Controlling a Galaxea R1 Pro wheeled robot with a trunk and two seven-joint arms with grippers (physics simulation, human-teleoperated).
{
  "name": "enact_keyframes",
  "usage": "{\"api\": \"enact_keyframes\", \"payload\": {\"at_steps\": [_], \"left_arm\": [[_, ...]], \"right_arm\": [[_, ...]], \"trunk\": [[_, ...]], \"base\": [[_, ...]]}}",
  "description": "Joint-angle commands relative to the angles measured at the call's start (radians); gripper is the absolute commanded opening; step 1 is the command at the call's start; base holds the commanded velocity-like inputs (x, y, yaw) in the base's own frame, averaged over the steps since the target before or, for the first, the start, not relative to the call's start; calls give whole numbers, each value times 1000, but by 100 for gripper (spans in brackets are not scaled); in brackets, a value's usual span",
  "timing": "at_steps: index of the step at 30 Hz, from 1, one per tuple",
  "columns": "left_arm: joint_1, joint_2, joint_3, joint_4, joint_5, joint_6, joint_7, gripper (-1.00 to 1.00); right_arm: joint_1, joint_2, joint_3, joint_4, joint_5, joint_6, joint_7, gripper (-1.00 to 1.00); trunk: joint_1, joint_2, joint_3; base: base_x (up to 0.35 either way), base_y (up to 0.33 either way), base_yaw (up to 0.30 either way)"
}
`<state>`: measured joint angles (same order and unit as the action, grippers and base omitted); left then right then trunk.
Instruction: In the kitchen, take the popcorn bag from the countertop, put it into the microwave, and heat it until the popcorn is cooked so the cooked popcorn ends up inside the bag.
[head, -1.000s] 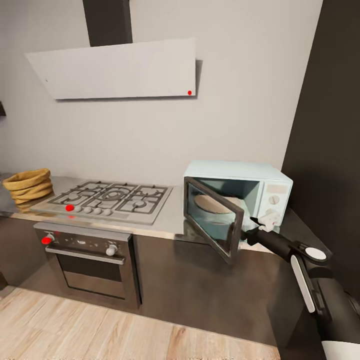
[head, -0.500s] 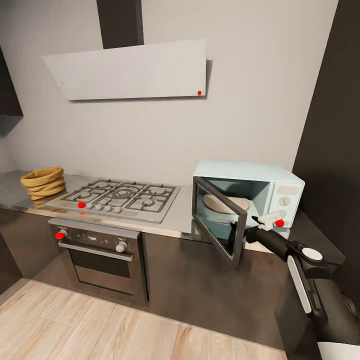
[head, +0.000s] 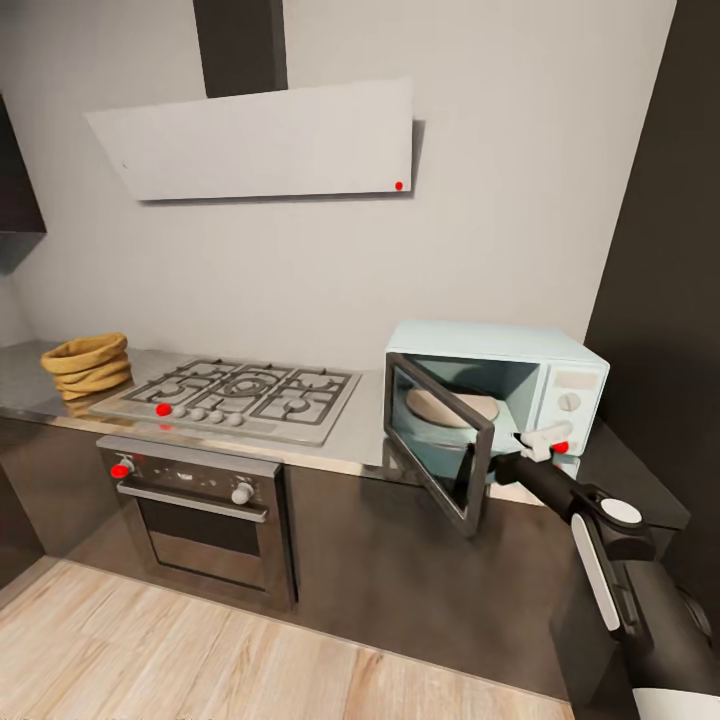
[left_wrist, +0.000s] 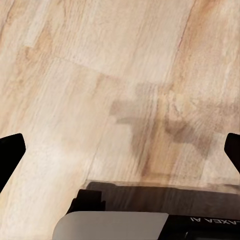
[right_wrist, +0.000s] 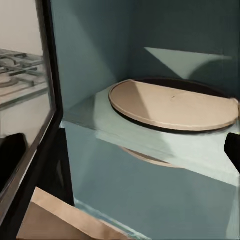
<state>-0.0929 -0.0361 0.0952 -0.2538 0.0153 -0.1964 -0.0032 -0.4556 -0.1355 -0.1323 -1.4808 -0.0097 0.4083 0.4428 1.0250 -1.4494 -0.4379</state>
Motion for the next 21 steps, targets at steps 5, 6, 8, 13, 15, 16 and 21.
{"api": "enact_keyframes", "payload": {"at_steps": [5,6,8,13,15,16,21], "left_arm": [[-1,-1,4,1,2,-3,0,100],[-1,-1,4,1,2,-3,0,100],[-1,-1,5,1,2,-3,0,100],[-1,0,6,1,3,-3,0,100],[-1,-1,5,1,3,-3,0,100],[-1,-1,5,1,3,-3,0,100],[-1,-1,5,1,3,-3,0,100]], "right_arm": [[-2,-1,-3,-1,-1,11,-2,100],[-2,-1,-3,-1,-1,13,-2,100],[-2,-1,-3,-1,-1,14,-3,100],[-2,0,3,0,-1,15,-3,100],[-2,0,15,0,0,15,-4,100],[-2,0,20,0,0,15,-4,100],[-2,19,73,1,0,16,-82,100]], "trunk": [[0,-1,-1],[0,-1,-1],[0,-1,-1],[0,-1,-1],[0,-1,-1],[0,-1,-1],[0,-1,-1]], "base": [[-194,39,0],[-145,27,0],[-70,13,0],[-158,146,0],[-165,156,0],[-74,70,0],[-16,15,0]]}}
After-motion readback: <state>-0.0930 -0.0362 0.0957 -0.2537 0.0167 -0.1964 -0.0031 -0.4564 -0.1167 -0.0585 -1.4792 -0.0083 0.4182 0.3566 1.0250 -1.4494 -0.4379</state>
